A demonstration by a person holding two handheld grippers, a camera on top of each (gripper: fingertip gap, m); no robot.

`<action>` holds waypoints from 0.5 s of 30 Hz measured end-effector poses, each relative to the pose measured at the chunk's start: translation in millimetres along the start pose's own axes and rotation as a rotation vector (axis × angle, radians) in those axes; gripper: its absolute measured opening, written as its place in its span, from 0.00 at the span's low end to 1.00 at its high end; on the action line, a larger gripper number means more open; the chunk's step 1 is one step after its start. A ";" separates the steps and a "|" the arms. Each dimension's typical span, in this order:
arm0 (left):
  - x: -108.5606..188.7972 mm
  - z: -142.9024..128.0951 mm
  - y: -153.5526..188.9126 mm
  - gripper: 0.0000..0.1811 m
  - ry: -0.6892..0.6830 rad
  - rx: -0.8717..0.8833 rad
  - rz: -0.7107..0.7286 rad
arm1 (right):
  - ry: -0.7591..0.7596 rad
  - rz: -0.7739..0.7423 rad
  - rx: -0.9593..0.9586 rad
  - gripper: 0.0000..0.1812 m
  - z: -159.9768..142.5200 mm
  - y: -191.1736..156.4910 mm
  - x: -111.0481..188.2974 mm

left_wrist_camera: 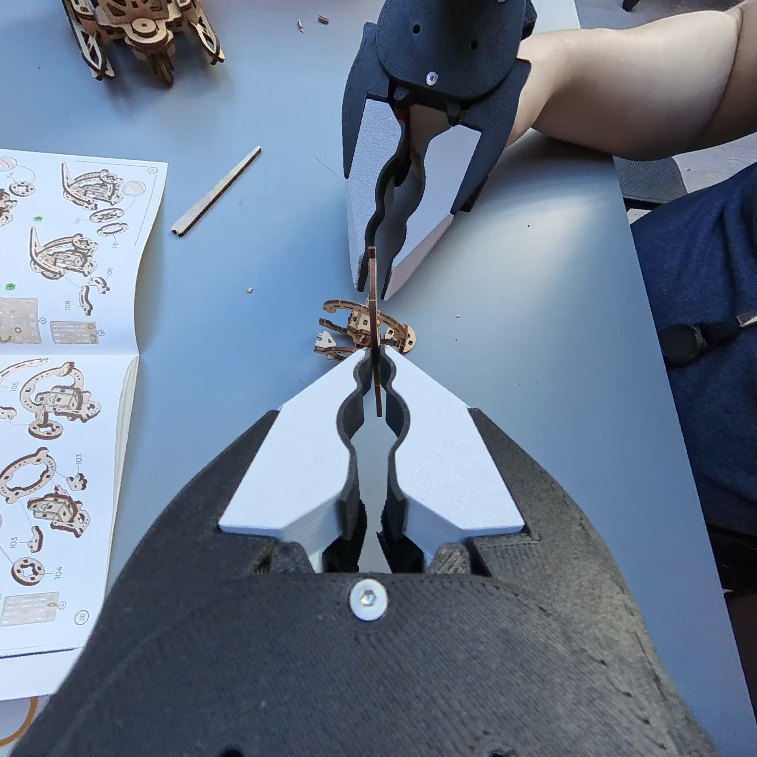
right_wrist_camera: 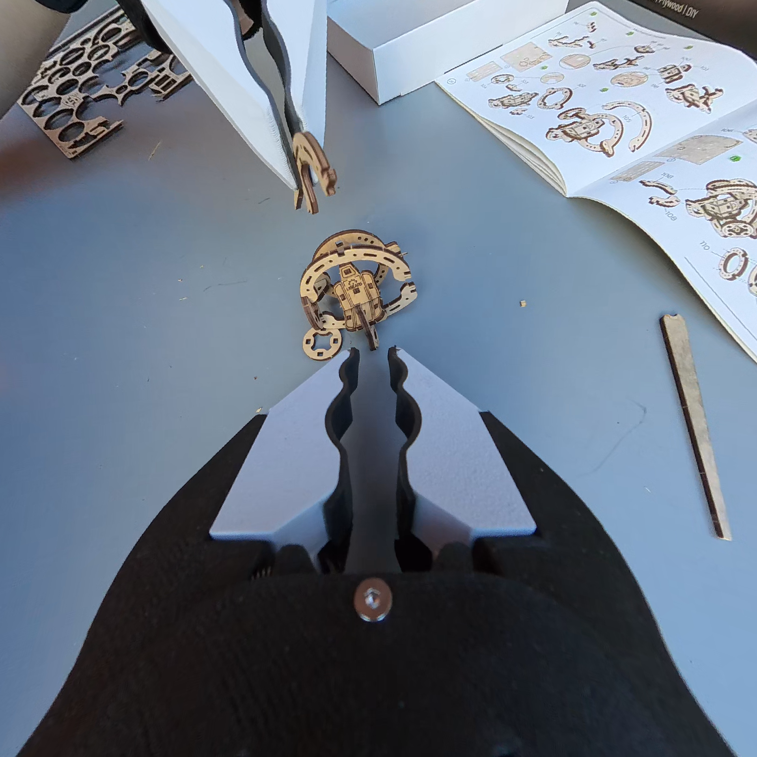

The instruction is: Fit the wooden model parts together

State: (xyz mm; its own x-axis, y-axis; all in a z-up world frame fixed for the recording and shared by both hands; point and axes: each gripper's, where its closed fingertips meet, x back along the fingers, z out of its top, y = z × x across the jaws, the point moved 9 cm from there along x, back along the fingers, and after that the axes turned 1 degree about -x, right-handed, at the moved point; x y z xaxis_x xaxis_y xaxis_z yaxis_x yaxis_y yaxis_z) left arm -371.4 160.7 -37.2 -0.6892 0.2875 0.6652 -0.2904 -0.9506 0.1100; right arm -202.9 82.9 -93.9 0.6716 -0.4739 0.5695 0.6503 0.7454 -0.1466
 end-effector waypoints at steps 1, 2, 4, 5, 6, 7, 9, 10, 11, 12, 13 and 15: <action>-0.5 0.0 -0.3 0.00 -0.006 0.000 0.004 | 0.000 0.000 0.000 0.07 0.0 0.0 0.0; -0.9 -0.2 -0.4 0.00 -0.012 -0.002 0.007 | 0.001 0.000 0.001 0.07 0.0 -0.2 0.1; -1.6 0.2 0.2 0.00 -0.015 -0.009 0.007 | 0.000 -0.001 0.004 0.07 0.1 -0.3 0.2; -2.0 0.4 0.3 0.00 -0.016 -0.011 0.007 | -0.001 -0.002 0.006 0.07 0.0 -0.3 0.3; -2.5 0.4 0.3 0.00 -0.017 -0.012 0.009 | 0.000 -0.003 0.008 0.07 0.1 -0.2 0.4; -2.9 0.4 0.1 0.00 -0.017 -0.014 0.009 | 0.001 -0.002 0.007 0.07 0.1 -0.2 0.3; -4.0 0.5 -0.5 0.00 -0.018 -0.013 0.009 | 0.003 -0.002 0.003 0.07 0.2 0.1 0.6; -4.5 0.7 -0.8 0.00 -0.020 -0.014 0.010 | 0.004 -0.001 0.002 0.07 0.2 0.3 0.6; -4.7 0.9 -0.9 0.00 -0.021 -0.015 0.010 | 0.005 -0.001 -0.001 0.07 0.3 0.5 0.8; -4.9 1.2 -1.1 0.00 -0.023 -0.016 0.012 | 0.006 0.000 -0.003 0.07 0.3 0.7 0.9; -4.8 1.8 -1.0 0.00 -0.023 -0.016 0.013 | 0.007 0.000 -0.004 0.07 0.4 0.7 0.9; -4.6 3.5 -1.1 0.00 -0.020 -0.008 0.012 | 0.008 -0.002 -0.003 0.07 0.4 0.7 1.2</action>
State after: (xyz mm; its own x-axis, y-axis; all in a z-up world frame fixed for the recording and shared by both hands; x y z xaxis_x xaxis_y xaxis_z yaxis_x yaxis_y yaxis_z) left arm -365.6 160.0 -37.9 -0.6794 0.2732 0.6810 -0.2875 -0.9530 0.0955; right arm -201.8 83.1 -93.0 0.6733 -0.4787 0.5634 0.6525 0.7431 -0.1484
